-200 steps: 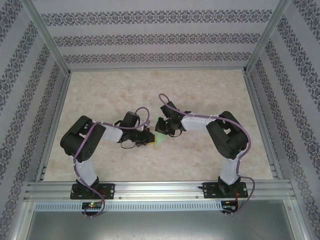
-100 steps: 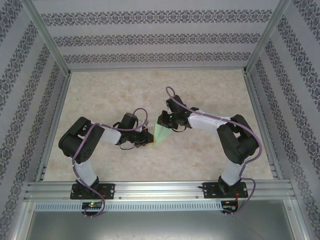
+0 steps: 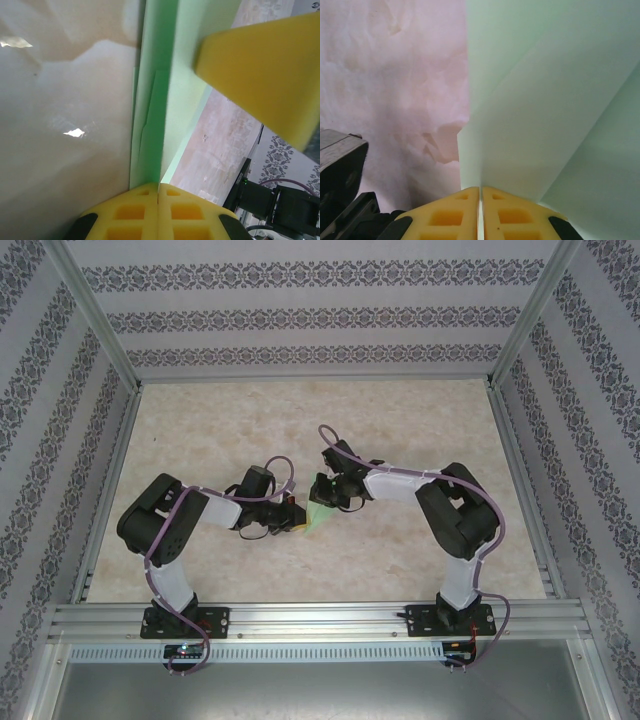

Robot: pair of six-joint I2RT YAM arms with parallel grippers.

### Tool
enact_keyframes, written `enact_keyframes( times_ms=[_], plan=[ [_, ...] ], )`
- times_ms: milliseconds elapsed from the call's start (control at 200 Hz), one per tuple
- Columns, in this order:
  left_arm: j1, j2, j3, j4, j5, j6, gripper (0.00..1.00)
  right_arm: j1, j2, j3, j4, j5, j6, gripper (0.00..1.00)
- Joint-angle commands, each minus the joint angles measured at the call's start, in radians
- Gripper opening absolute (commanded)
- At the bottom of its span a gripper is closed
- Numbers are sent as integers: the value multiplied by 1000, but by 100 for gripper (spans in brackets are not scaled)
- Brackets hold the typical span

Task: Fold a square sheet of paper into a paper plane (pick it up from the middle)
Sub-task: Fourth fold the wing at the center of the table.

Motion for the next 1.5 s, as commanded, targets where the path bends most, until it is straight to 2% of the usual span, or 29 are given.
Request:
enact_keyframes(
  times_ms=[0, 619, 679, 784, 999, 1074, 1219, 1299, 1374, 1494],
  plan=[
    [18, 17, 4, -27, -7, 13, 0, 0, 21, 45, -16, 6, -11, 10],
    [18, 22, 11, -56, -13, 29, 0, -8, 81, 17, -42, 50, 8, 9],
    [17, 17, 10, -50, -9, 26, 7, -9, 84, 15, -40, 49, 6, 9],
    [18, -10, 11, -79, -28, 36, 15, -9, 90, 15, -45, 45, 3, 8],
    [17, -69, 23, -186, -54, 98, 16, -7, 97, 18, -51, 36, -7, 8],
    [17, -75, 10, -178, -60, 96, 17, -7, 95, 20, -51, 35, -7, 8],
    [17, -49, 20, -172, -34, 107, 12, -6, 98, 24, -50, 34, -7, 8],
    [18, -46, 23, -195, -51, 120, 3, -6, 101, 27, -52, 34, -7, 8],
    [17, -46, 19, -202, -66, 117, 0, -5, 101, 24, -55, 36, -6, 8],
    [17, -25, 29, -199, -29, 121, 0, -4, 101, 20, -57, 39, -5, 8]
  ],
)
